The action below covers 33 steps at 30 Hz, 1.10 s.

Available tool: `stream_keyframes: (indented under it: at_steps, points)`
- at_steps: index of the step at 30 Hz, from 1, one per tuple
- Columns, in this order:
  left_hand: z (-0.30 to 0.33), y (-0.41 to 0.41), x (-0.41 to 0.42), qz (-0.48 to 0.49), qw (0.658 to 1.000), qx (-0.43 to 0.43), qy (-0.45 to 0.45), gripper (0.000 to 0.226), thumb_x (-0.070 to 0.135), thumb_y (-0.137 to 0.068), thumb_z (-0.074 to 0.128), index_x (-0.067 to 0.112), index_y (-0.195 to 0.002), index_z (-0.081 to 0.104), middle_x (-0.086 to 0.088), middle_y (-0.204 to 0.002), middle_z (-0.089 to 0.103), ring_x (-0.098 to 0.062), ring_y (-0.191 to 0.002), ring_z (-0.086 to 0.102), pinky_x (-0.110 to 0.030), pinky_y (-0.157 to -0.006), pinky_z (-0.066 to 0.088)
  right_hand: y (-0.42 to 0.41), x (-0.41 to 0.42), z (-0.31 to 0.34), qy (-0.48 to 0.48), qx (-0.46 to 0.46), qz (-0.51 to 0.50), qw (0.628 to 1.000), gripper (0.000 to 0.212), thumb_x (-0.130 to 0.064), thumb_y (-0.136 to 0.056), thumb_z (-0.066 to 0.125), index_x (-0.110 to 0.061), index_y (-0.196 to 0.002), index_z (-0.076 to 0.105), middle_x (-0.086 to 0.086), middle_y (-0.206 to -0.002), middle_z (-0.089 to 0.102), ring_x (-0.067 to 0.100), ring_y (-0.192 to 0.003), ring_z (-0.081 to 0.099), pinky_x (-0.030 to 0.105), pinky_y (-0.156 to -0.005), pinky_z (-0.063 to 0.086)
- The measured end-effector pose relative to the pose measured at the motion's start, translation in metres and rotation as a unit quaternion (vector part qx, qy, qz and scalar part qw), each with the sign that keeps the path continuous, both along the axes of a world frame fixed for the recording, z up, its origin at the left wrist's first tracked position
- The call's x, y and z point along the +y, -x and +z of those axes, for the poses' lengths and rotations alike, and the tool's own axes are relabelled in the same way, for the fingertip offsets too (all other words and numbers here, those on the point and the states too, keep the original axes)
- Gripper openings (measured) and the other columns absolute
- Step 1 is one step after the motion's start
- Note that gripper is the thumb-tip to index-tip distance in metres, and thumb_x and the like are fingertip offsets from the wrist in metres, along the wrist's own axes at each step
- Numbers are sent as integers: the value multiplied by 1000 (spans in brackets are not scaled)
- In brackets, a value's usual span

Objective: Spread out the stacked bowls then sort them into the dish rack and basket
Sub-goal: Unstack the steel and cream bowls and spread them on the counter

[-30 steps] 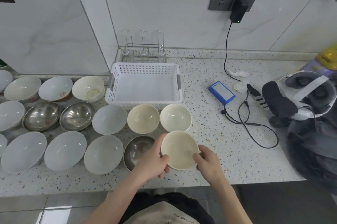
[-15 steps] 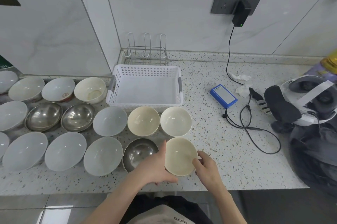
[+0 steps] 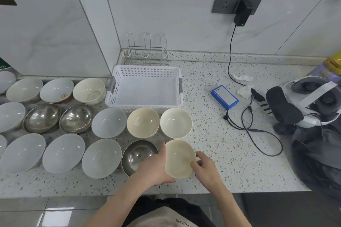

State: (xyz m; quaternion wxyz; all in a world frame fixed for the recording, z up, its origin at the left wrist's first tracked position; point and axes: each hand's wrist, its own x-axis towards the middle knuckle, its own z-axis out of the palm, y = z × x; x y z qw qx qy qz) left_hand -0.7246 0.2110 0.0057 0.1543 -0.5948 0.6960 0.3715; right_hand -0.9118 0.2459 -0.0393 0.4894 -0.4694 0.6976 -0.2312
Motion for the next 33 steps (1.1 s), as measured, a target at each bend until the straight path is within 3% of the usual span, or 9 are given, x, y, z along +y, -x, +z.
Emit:
stream_keyframes:
  at_steps: [6, 9, 14, 17, 20, 23, 25, 28, 33]
  points:
    - [-2, -1, 2, 22, 1000, -10, 16, 115, 33, -72, 74, 31, -152, -8, 6, -74, 55, -15, -65, 57, -27, -49, 42, 2, 0, 3, -12, -5, 34, 999, 17, -25, -91, 52, -26, -108, 58, -3, -56, 52, 6, -43, 38, 20, -45, 33]
    - [-2, -2, 1, 19, 1000, -16, 13, 116, 35, -71, 75, 33, -152, -9, 6, -74, 53, -15, -67, 56, -27, -49, 38, 5, -4, 8, -24, 13, 45, 999, 17, -36, -93, 50, -31, -106, 60, 3, -69, 65, 3, -44, 43, 22, -49, 37]
    - [1, -1, -1, 15, 1000, -7, 3, 115, 31, -71, 77, 30, -152, -5, 1, -85, 63, -16, -68, 65, -28, -50, 46, 3, -11, 21, -31, 25, 24, 999, 36, -44, -93, 51, -12, -96, 68, 1, -71, 61, 7, -49, 42, 26, -52, 37]
    - [1, -5, -2, 11, 1000, 11, -4, 116, 31, -71, 79, 28, -153, -4, 0, -76, 58, -11, -54, 64, -26, -44, 42, 1, -12, 22, -38, 40, 23, 998, 39, -38, -93, 52, -1, -93, 64, 1, -66, 50, 11, -50, 37, 28, -53, 33]
    - [0, -7, 0, 10, 1000, 22, 4, 123, 35, -73, 80, 25, -155, -11, 1, -80, 60, -12, -58, 63, -26, -47, 40, -3, -12, 25, -57, 50, 13, 997, 40, -41, -94, 50, -4, -97, 64, 3, -73, 56, 13, -51, 41, 28, -53, 37]
    - [-3, -16, 7, 21, 997, 66, 40, 122, 40, -76, 76, 25, -155, -16, 6, -85, 54, -10, -66, 53, -23, -47, 34, -10, -10, 29, -68, 111, -46, 990, 42, -56, -93, 45, -21, -108, 62, 0, -88, 71, 14, -66, 59, 29, -62, 46]
    - [-5, -31, 14, 50, 988, 128, 70, 107, 46, -83, 67, 28, -156, -9, 14, -76, 49, -3, -61, 49, -19, -46, 33, -15, -6, 32, -43, 163, -152, 974, 56, -61, -93, 41, -20, -129, 54, 0, -90, 74, 18, -87, 62, 34, -77, 46]
    - [-5, -76, 21, 120, 964, 219, 86, 64, 47, -93, 53, 30, -149, 26, 12, -70, 55, -2, -57, 55, -21, -50, 43, -34, -4, 40, 4, 188, -272, 944, 57, -55, -94, 40, -18, -138, 45, 3, -100, 73, 24, -99, 59, 44, -88, 46]
    - [0, -182, 42, 283, 884, 369, 49, 24, 36, -97, 54, 30, -121, 55, 4, -74, 68, 3, -47, 54, -14, -48, 42, -117, -10, 69, 91, 186, -308, 928, 43, -34, -95, 48, -19, -135, 48, 10, -119, 66, 32, -106, 58, 49, -87, 47]
